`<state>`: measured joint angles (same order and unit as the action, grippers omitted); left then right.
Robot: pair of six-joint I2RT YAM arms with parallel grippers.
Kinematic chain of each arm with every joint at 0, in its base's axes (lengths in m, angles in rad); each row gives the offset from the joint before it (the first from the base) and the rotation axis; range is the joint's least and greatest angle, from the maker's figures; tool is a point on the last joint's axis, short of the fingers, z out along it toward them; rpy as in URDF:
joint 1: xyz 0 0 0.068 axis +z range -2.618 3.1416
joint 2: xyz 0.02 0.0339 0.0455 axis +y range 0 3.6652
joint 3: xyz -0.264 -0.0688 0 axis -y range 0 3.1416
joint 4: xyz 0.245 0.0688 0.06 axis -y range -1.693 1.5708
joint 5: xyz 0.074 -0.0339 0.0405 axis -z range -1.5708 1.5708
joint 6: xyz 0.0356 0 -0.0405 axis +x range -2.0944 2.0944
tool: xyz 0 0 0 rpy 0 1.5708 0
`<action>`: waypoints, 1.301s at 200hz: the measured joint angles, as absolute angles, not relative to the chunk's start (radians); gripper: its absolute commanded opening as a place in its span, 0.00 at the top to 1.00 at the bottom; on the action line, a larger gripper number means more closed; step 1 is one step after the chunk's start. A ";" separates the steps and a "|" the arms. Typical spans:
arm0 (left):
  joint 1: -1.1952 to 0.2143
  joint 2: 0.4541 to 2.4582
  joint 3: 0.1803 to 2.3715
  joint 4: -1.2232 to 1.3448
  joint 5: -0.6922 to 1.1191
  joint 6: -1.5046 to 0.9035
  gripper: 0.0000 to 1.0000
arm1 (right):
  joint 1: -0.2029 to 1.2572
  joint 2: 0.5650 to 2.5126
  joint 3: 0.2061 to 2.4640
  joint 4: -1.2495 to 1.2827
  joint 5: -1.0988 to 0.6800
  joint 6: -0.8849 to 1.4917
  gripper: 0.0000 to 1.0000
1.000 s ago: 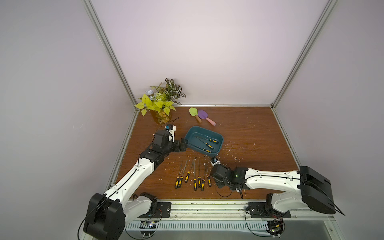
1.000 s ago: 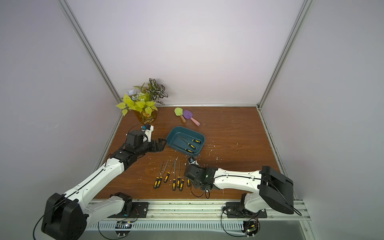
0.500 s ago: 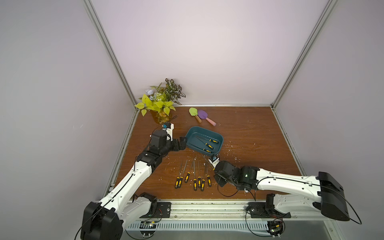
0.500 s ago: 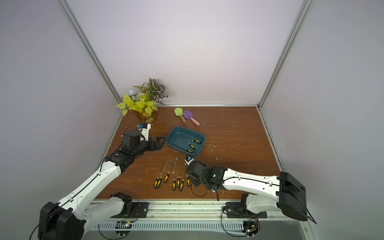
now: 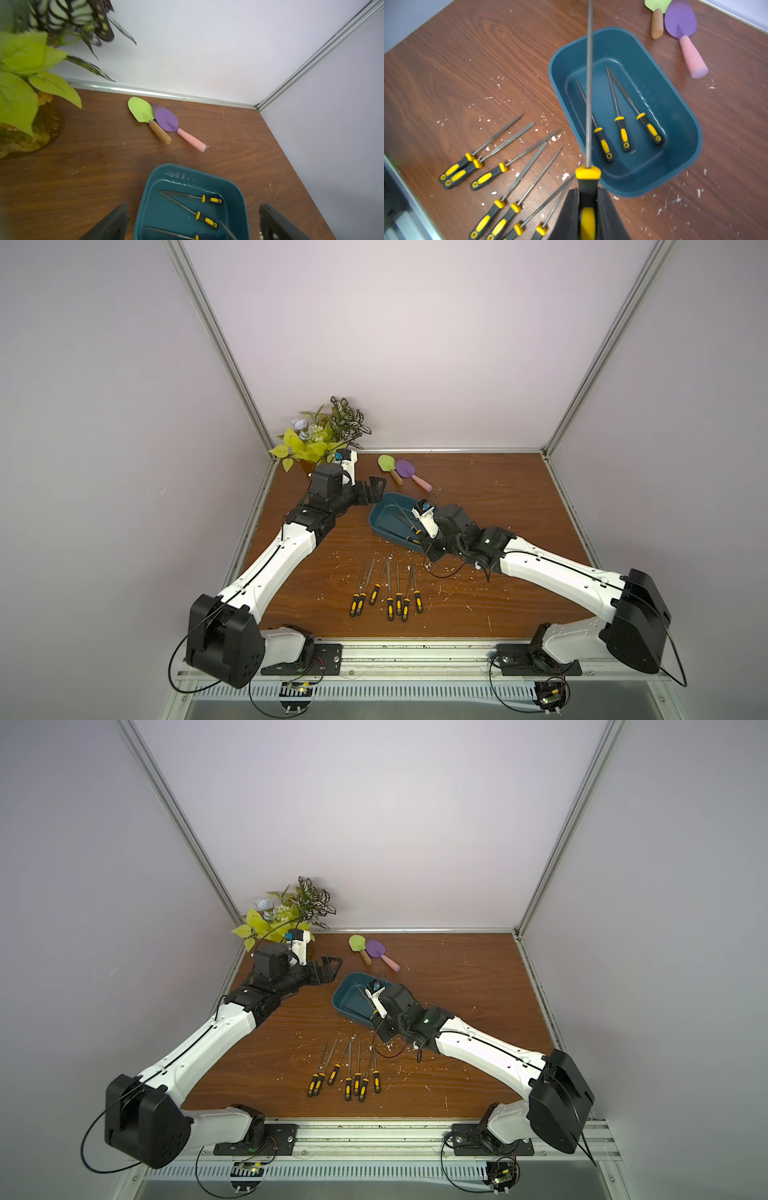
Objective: Put the file tool into the storage box
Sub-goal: Place the file tool in the storage box.
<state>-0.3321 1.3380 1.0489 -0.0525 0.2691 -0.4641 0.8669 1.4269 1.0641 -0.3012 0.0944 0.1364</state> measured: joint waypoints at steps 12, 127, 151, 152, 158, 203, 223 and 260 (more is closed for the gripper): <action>-0.332 1.370 1.048 -0.040 0.280 -0.461 0.00 | 0.841 1.455 1.077 -0.296 0.069 0.112 0.97; -0.333 1.427 0.963 0.152 0.324 -0.420 0.00 | 0.725 1.648 1.107 -0.228 -0.048 -0.014 0.98; -0.333 1.405 0.916 0.153 0.300 -0.406 0.01 | 0.725 1.681 1.122 -0.226 -0.050 -0.029 0.98; -0.333 1.404 0.915 0.153 0.299 -0.406 0.01 | 0.725 1.684 1.124 -0.226 -0.050 -0.030 0.98; -0.333 1.397 0.912 0.153 0.294 -0.403 0.01 | 0.725 1.695 1.131 -0.226 -0.050 -0.033 0.98; -0.333 1.351 0.912 0.167 0.282 -0.395 0.00 | 0.724 1.779 1.177 -0.229 -0.051 -0.055 0.95; -0.333 1.351 0.912 0.172 0.282 -0.395 0.00 | 0.724 1.788 1.177 -0.231 -0.055 -0.057 0.91; -0.333 1.351 0.912 0.178 0.282 -0.397 0.00 | 0.724 1.789 1.177 -0.229 -0.063 -0.057 0.87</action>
